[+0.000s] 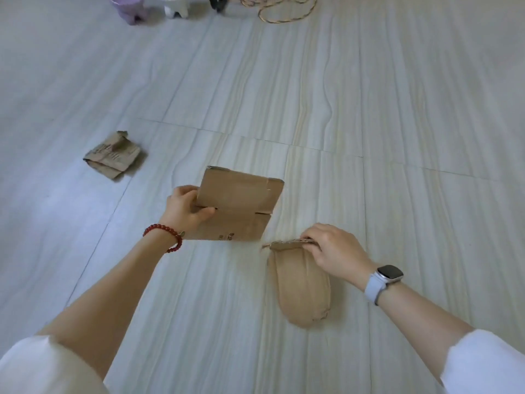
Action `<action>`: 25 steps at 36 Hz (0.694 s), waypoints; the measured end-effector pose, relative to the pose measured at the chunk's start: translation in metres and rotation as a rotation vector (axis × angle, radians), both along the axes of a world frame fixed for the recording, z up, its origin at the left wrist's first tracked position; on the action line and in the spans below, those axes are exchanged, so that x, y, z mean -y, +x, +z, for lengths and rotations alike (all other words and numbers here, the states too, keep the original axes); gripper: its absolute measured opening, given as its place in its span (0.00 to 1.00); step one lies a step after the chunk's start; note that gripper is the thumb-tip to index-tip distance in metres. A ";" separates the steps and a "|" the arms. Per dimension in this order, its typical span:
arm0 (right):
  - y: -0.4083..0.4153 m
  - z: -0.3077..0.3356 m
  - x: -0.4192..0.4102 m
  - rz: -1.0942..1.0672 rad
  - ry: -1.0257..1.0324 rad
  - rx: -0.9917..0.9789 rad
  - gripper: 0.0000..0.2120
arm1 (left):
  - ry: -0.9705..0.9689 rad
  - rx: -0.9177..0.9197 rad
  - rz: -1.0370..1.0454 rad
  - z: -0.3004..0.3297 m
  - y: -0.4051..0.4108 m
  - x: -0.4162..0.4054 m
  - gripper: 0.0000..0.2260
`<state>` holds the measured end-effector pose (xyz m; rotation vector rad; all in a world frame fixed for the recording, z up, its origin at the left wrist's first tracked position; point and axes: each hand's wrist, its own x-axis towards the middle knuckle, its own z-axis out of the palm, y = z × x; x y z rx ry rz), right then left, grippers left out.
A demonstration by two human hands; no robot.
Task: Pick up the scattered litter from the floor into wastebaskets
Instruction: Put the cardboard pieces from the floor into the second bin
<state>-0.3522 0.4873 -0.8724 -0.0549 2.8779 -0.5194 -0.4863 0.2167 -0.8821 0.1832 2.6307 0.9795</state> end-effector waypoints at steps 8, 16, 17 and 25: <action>-0.062 0.075 0.147 0.102 -0.162 -0.216 0.11 | -0.012 -0.429 0.443 0.136 0.018 0.155 0.08; -0.079 0.204 0.361 0.418 -0.450 -0.468 0.17 | -0.045 -0.767 0.884 0.267 0.120 0.330 0.07; -0.074 0.218 0.389 0.460 -0.484 -0.482 0.18 | -0.055 -0.773 0.954 0.279 0.138 0.351 0.08; -0.010 0.278 0.576 0.792 -0.689 -0.536 0.16 | -0.268 -0.851 1.254 0.325 0.288 0.471 0.19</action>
